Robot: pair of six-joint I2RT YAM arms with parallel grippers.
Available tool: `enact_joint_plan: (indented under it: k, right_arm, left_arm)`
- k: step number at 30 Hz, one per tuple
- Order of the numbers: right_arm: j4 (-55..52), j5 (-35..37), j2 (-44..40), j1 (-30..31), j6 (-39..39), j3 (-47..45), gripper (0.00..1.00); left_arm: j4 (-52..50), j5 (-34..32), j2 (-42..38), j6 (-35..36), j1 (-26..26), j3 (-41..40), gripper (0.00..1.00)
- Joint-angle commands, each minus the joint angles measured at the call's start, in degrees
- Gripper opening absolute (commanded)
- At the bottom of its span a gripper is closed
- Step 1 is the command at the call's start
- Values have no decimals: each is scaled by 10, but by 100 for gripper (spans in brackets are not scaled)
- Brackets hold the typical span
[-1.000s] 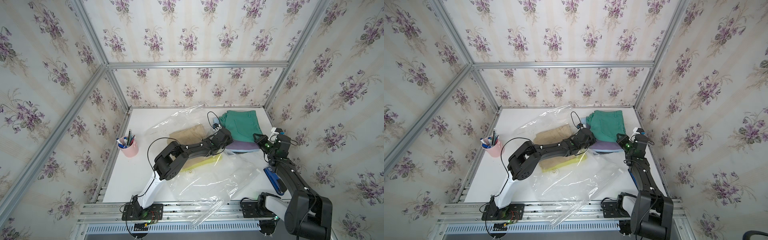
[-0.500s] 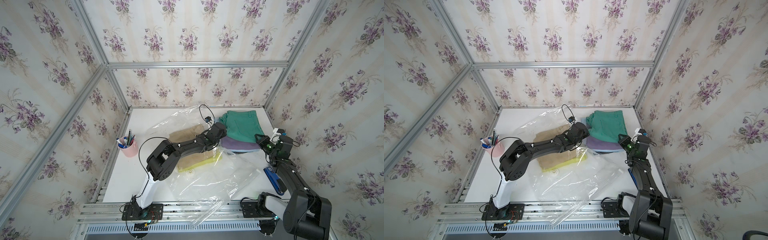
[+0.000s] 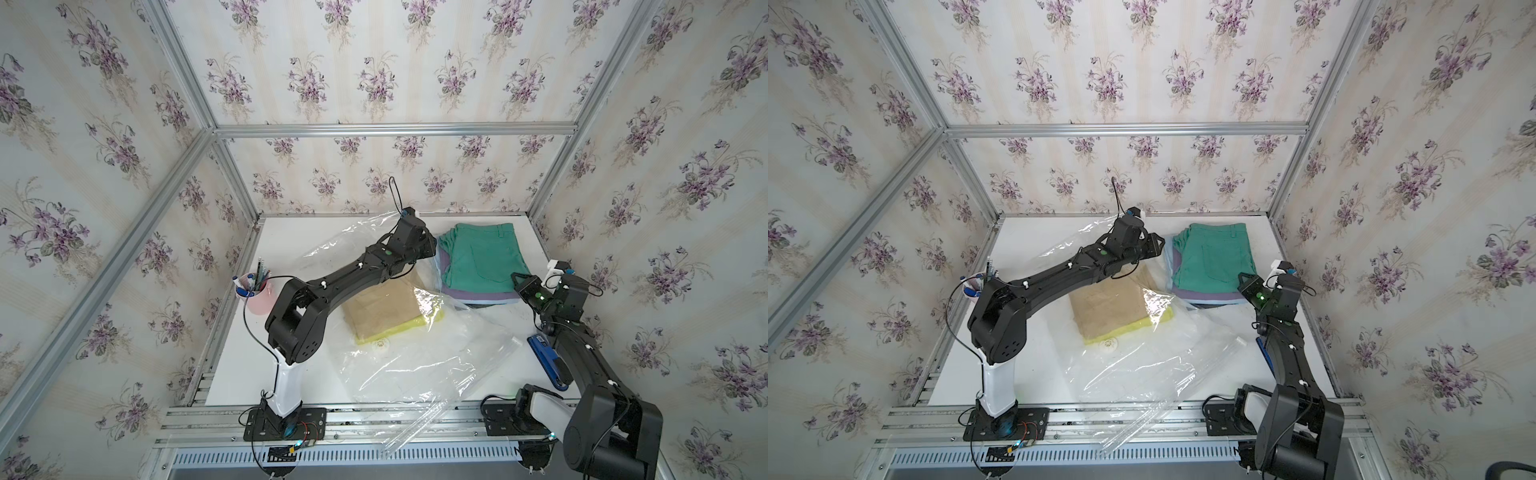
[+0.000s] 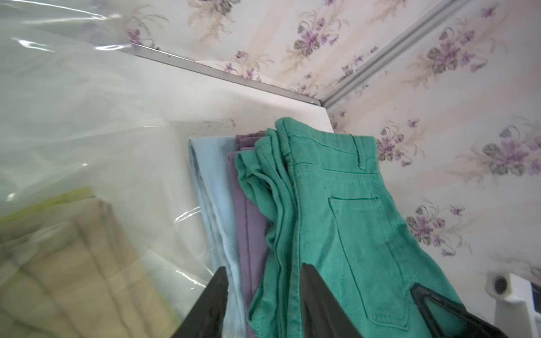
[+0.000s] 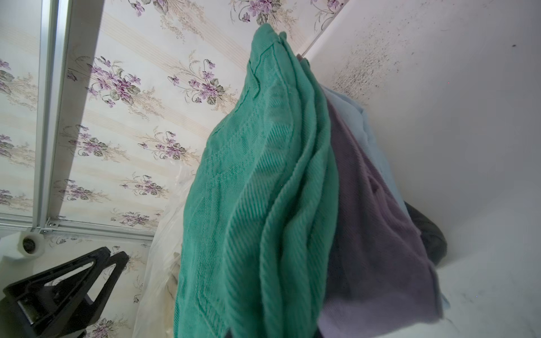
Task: Take the trousers out of the vacuum bag
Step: Place the trousers at the center of the board.
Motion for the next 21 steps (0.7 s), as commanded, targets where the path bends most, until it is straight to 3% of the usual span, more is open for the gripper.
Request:
enact_joint_plan:
  k: [1,5,10,21]
  right_arm:
    - [-16,4,-3,-2,-23,-7,0]
    - [-26,13,3,-4,-31,-11,0]
    - [-34,14,5,-4,-34,-3,0]
    - [-31,12,11,-4,-38,-3,0]
  left_arm:
    - [-106,134,33,106,2,59,65]
    - [-182,167,91,142,6,143,87]
    - [-201,212,148,129,7,200,98]
    - [-177,248,241,93,5,316,95]
